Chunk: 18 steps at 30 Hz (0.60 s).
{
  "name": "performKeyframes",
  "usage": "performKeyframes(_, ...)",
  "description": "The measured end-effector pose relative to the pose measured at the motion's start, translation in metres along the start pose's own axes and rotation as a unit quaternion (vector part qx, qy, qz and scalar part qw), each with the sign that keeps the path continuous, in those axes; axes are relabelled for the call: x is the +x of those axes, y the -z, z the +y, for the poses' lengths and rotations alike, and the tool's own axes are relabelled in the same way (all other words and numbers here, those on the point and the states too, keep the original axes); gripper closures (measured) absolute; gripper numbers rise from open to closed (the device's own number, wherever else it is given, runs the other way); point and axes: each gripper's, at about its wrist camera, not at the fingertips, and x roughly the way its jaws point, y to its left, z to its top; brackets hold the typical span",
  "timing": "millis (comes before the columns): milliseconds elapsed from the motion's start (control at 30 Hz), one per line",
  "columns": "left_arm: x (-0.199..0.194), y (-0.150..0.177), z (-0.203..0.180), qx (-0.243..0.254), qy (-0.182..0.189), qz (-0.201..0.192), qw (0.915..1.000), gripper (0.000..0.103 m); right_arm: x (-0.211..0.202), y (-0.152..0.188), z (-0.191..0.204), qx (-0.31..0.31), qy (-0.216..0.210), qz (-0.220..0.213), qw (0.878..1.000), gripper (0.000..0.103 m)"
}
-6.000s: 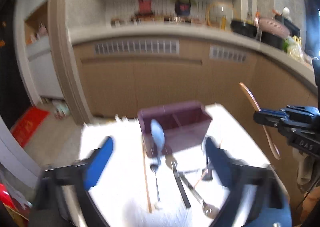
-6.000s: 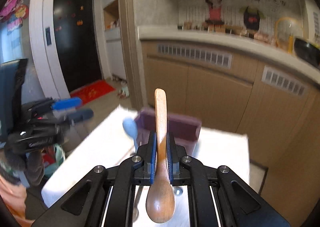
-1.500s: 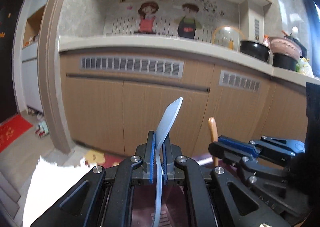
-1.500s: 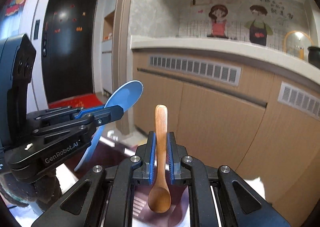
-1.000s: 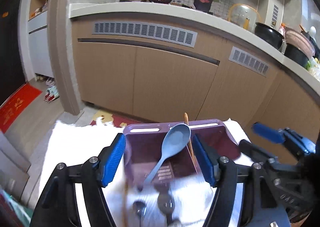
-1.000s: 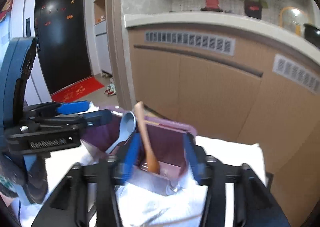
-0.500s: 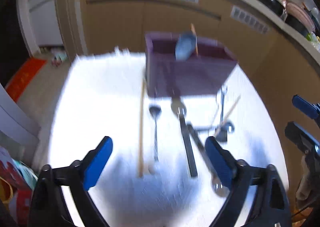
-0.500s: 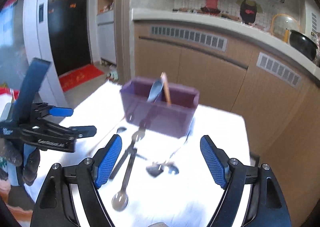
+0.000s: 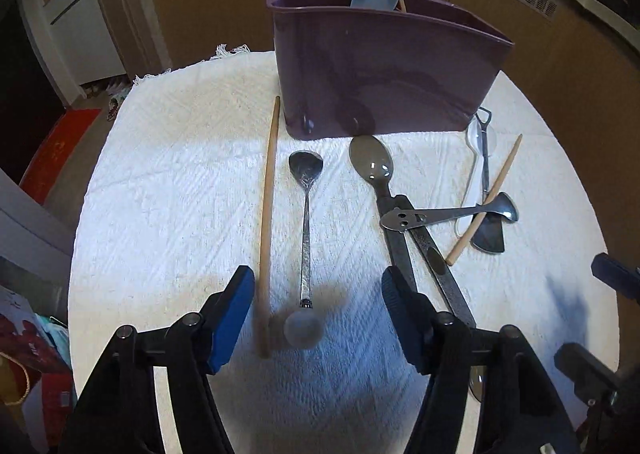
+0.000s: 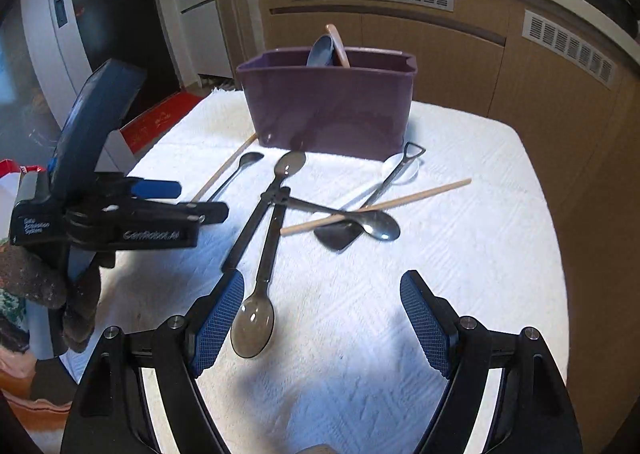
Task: Organize utensils
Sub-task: 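Withdraw both tools from the caddy back over the table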
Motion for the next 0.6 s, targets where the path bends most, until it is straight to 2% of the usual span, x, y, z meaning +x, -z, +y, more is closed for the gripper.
performKeyframes(167,0.017,-0.005,0.002,-0.001,-0.014,0.021,0.9997,0.050,0.004,0.006,0.003,-0.004,-0.005,0.005,1.000,0.022)
performKeyframes(267,0.020,-0.007,0.005,-0.002,-0.012,0.026,0.9996,0.057,0.003,0.007,0.003,-0.005,-0.004,0.006,1.000,0.022)
performKeyframes(333,0.019,-0.008,0.005,0.002,-0.015,0.024,0.9996,0.071,0.003,0.008,0.003,-0.003,-0.004,0.007,1.000,0.022)
performKeyframes(467,0.020,-0.010,0.003,0.016,-0.015,0.024,0.9995,0.076,0.005,0.010,0.004,-0.002,-0.008,0.010,1.000,0.022)
performKeyframes(533,0.018,-0.010,0.004,0.014,-0.011,0.020,0.9996,0.085,0.005,0.010,0.004,-0.002,-0.011,0.009,1.000,0.022)
performKeyframes(600,0.015,-0.008,0.010,0.004,-0.005,0.009,0.9999,0.089,0.004,0.011,0.004,-0.001,-0.012,0.008,1.000,0.022)
